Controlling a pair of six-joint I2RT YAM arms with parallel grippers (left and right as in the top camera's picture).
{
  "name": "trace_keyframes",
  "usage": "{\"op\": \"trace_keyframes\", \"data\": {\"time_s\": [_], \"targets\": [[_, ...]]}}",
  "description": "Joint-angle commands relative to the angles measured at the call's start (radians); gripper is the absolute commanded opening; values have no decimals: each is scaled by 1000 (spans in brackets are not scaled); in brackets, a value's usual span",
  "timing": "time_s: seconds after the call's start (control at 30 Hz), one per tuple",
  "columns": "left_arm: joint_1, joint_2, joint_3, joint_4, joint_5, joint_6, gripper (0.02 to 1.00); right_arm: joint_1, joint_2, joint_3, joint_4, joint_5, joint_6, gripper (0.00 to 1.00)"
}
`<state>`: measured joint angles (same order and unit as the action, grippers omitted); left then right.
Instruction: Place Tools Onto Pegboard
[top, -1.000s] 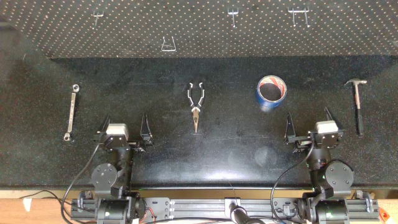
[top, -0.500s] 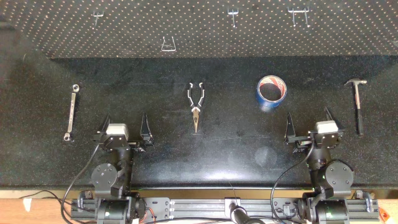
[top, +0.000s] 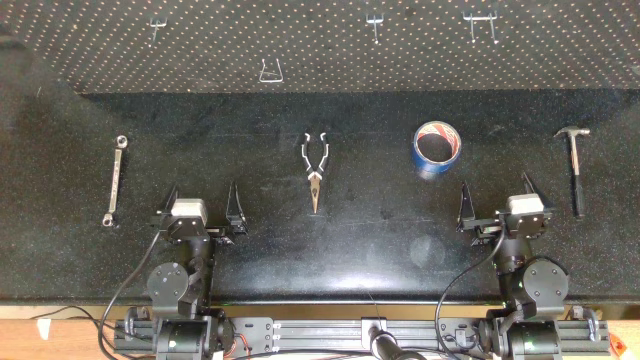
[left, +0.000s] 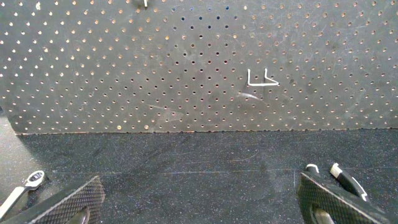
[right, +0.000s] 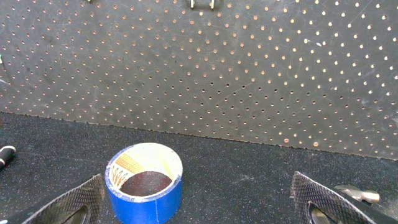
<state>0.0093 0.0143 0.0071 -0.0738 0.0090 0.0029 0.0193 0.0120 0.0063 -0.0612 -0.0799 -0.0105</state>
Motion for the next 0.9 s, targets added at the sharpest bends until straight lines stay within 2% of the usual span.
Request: {"op": "trace_keyframes", "data": {"time_s": [0.03, 0.2, 0.43, 0.57, 0.67, 0.9], "targets": [[-3, 29, 9, -10, 55, 8, 996, -6, -11, -2, -6, 9, -13, 976], [14, 308, 181, -132, 55, 164, 993, -6, -11, -2, -6, 9, -13, 976], [133, 691, 562, -488, 47, 168, 993, -6, -11, -2, -6, 9, -13, 976], [209, 833, 689, -615, -29, 181, 996, -6, -11, -2, -6, 9, -13, 976], [325, 939, 799, -759, -39, 372, 993, -6, -11, -2, -6, 9, -13, 976], [486, 1101, 867, -807, -31, 558, 993, -6, -11, -2, -6, 9, -13, 976]]}}
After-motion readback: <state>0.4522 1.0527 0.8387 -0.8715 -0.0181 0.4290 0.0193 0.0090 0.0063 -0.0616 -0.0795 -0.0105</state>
